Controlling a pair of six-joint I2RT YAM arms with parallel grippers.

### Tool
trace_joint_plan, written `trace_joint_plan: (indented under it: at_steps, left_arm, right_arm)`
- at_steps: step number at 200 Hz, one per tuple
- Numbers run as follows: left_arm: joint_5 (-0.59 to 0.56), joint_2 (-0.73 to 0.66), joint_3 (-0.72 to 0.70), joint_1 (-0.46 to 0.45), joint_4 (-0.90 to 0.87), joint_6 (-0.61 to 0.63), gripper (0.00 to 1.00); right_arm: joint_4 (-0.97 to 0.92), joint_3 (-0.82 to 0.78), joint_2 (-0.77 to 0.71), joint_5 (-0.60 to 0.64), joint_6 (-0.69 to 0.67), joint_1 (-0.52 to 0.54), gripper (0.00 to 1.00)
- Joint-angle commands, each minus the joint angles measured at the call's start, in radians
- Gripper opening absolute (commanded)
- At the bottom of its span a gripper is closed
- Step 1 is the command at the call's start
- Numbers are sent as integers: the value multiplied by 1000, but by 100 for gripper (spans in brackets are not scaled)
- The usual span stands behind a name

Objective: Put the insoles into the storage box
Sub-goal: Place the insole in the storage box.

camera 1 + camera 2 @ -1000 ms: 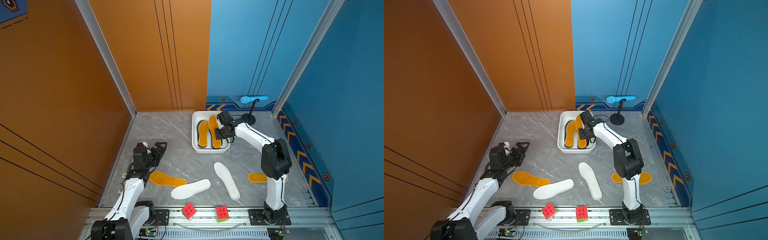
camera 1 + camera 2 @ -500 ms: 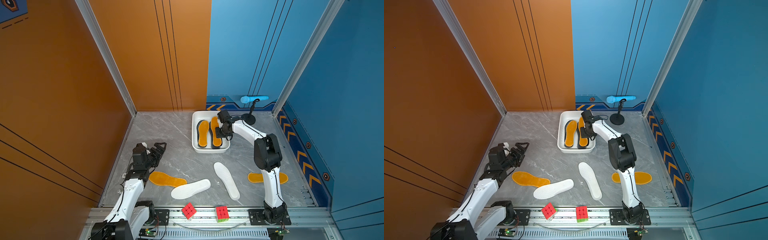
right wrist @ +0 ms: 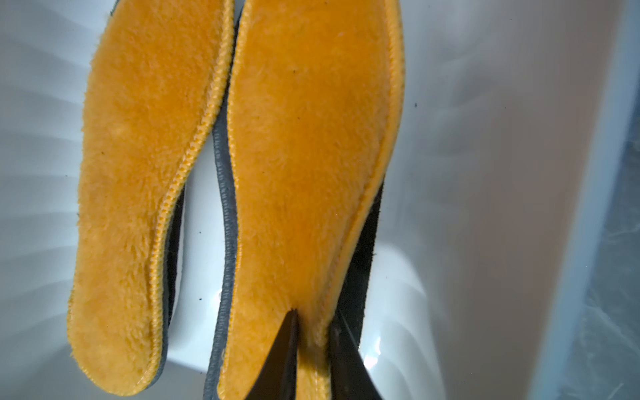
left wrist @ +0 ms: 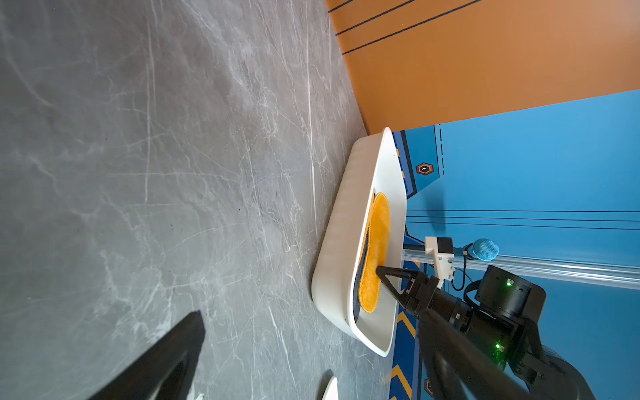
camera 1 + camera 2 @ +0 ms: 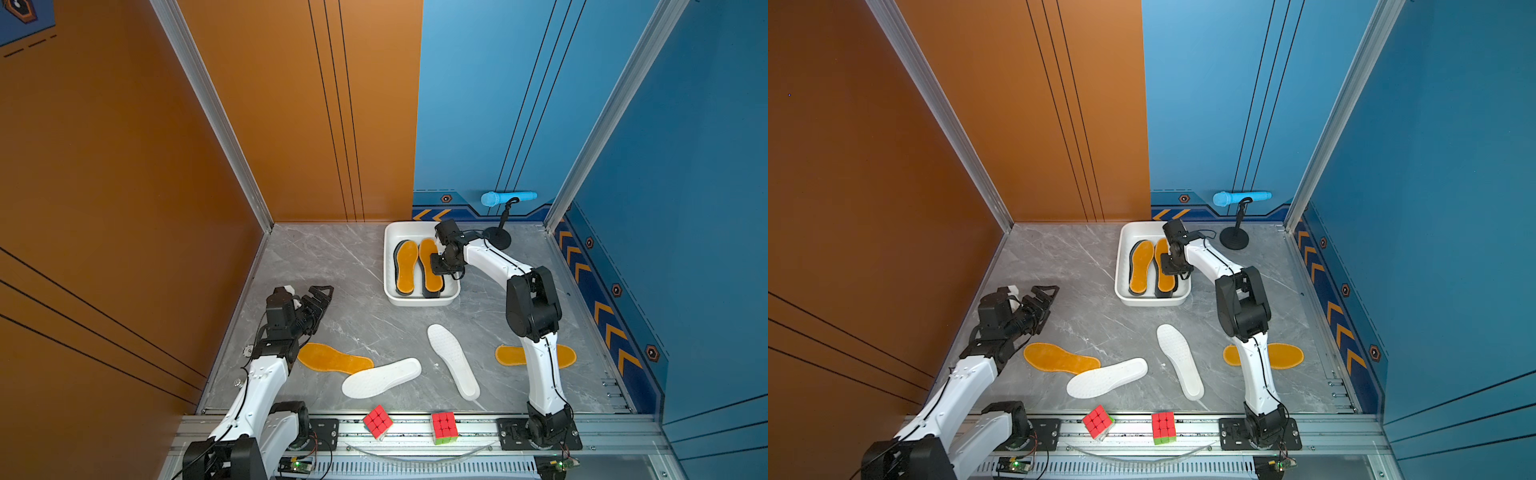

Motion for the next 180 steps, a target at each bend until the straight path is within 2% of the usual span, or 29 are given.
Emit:
trace_joint_plan:
  at_steps: [1,65,127,180]
  left_arm:
    - [1,5,25,9,-4,19,98]
    - [6,-1,25,14,-6,19,98]
    - [-2,3,38,17,-56,21,98]
    - [-19,-20,42,26,-127,-1,98]
  right_arm:
    - [-35,36,20,-6,9,0,21]
    - [-41,51,-9,3,3,-2,41]
    - [-45,35,-126,-63,-73,23,47]
    - [-32,-32,-305,-171,-235,151,49]
